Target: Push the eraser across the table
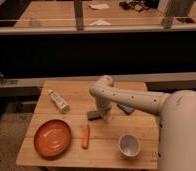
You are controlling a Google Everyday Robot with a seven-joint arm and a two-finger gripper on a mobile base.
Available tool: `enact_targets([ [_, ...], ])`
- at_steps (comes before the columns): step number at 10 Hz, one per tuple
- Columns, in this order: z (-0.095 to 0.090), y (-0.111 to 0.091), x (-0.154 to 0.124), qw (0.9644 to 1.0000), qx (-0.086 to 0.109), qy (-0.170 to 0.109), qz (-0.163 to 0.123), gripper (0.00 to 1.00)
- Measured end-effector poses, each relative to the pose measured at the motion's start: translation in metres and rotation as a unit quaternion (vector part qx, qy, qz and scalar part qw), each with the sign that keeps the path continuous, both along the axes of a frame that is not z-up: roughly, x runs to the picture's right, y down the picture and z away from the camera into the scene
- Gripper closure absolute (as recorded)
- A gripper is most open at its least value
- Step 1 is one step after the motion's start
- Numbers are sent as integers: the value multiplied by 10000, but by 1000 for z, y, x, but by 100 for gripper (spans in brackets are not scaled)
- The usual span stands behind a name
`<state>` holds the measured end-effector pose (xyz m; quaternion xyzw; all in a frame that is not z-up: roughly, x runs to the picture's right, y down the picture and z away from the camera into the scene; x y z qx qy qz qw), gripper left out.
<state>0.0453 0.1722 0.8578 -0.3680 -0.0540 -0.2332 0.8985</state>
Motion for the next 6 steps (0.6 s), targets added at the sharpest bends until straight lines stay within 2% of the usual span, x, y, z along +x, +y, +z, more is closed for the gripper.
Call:
enact_targets([
  [3,5,1,-29,9999,14,-39,-104,98],
  [6,13,-2,-26,9999,56,-29,-140,98],
])
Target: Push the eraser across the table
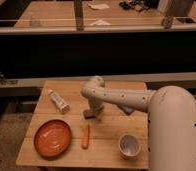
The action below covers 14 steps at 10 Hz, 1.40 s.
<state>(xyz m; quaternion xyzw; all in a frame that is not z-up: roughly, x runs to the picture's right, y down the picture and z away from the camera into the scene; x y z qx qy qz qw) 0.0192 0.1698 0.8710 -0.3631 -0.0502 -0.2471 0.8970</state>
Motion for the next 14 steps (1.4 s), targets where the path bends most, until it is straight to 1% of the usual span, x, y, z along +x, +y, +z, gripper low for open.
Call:
enact_targets([
  [2,4,-5,1,10000,21,26,-22,98],
  [4,8,-8,-6,10000,47,0,-39,98],
  [6,11,-12,0,10000,71,7,3,98],
  [8,13,-14,6,10000,82,33,-21,98],
  [9,14,-16,1,10000,76,30,-49,98],
  [10,15,-17,-2,10000,82,8,-16,98],
  [13,16,-22,13,9999,90,44,-16,98],
  [14,17,-23,13,9999,92,39,-19,98],
])
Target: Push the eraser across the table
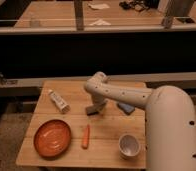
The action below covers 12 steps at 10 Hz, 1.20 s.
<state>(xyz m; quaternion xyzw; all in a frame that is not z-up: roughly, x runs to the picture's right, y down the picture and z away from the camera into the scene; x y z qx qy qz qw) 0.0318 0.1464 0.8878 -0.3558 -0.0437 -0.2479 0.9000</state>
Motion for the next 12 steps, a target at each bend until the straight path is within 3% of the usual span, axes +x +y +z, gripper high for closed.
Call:
enact_targets([
  [12,7,-6,2,9998,28,-22,-174,98],
])
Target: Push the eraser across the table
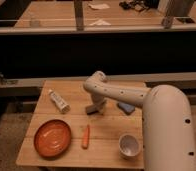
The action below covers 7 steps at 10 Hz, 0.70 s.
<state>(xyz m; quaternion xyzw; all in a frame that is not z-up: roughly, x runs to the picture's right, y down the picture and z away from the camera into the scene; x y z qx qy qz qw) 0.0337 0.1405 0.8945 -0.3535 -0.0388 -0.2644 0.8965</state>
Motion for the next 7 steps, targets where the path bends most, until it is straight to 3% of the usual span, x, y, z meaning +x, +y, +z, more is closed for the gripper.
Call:
enact_targets([
  [7,2,-1,2,9999,6,-31,-151,98],
])
